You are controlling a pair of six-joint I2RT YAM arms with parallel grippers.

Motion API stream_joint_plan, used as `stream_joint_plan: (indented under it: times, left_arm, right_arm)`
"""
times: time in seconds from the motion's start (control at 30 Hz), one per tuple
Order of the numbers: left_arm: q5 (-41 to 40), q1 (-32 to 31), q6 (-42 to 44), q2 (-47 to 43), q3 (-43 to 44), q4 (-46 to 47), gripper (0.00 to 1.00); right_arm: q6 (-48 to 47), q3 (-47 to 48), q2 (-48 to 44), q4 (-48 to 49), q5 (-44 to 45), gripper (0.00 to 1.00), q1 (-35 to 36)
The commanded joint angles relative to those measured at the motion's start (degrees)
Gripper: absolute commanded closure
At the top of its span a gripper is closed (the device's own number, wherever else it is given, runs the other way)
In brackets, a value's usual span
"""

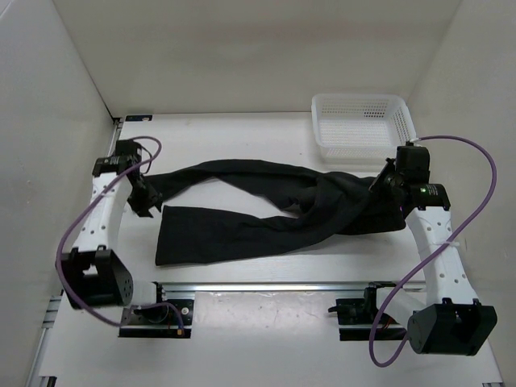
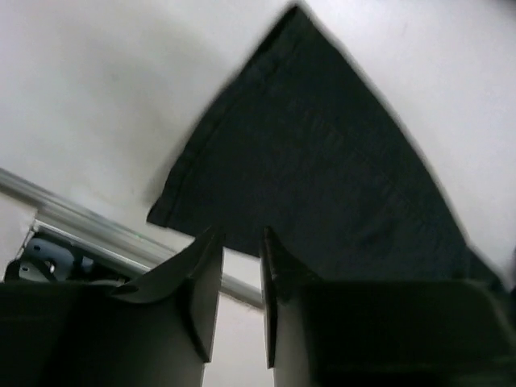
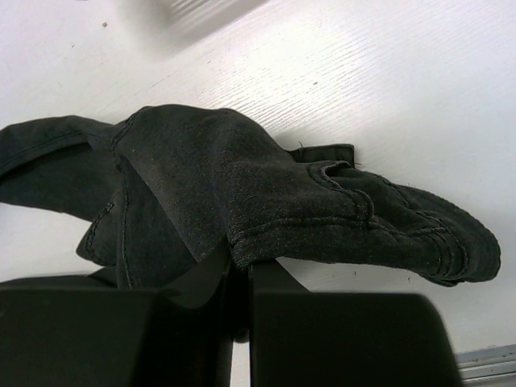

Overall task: Fold and stack the trousers
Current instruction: Flatten the trousers out

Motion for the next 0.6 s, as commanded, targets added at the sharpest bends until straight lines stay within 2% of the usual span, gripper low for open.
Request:
stream_joint_plan:
  times: [0.0,0.03,0.1,0.2,0.23,0.27,0.4,0.5,0.53,0.57]
  left_arm:
    - [8.0,-0.1,-1.1,-7.1,-5.9,3.5,0.59]
    - [10.8,-1.5,-2.8,-7.1,-8.8,4.3,0.50]
    - [12.7,-2.4,-4.2,-7.1,-11.6,6.5,0.43]
    - [14.9,-5.3,-7.6,-6.5,-16.2,8.2,0.23]
    - [14.9,-6.1,-8.6,-6.5,-16.8,8.2,0.16]
    - [13.9,-8.2,-10.4,-7.3,-17.3,8.2,0.00]
    - [8.5,-11.1,-11.7,-9.3,-17.3,6.7,0.00]
    - [6.1,-11.1,-11.7,-9.3,-18.6,7.8,0.07]
    - [6.1,-11.1,-11.7,-7.7,-18.6,8.4,0.14]
    - [7.3,-11.1,-11.7,-6.8,-18.6,9.0,0.16]
  right_arm:
    - [-0.4,0.0,-1.4,1.2,0.5,1.00,-0.4]
    - [-0.4,0.0,-1.4,1.2,0.5,1.00,-0.4]
    - [-0.4,0.0,-1.4,1.2,0.5,1.00,-0.4]
    - [-0.9,0.0,-1.4,1.2,1.0,1.00,-0.9]
    - [-0.9,0.6,-1.4,1.2,1.0,1.00,-0.9]
    - [-0.9,0.6,-1.4,1.2,1.0,1.00,-0.9]
    - [-0.9,0.6,-0.3,1.2,-1.6,1.00,-0.9]
    - [-0.4,0.0,0.2,1.2,-2.1,1.00,-0.9]
    - [-0.4,0.0,0.2,1.2,-2.1,1.00,-0.9]
    - [-0.4,0.0,0.2,1.2,-2.1,1.00,-0.9]
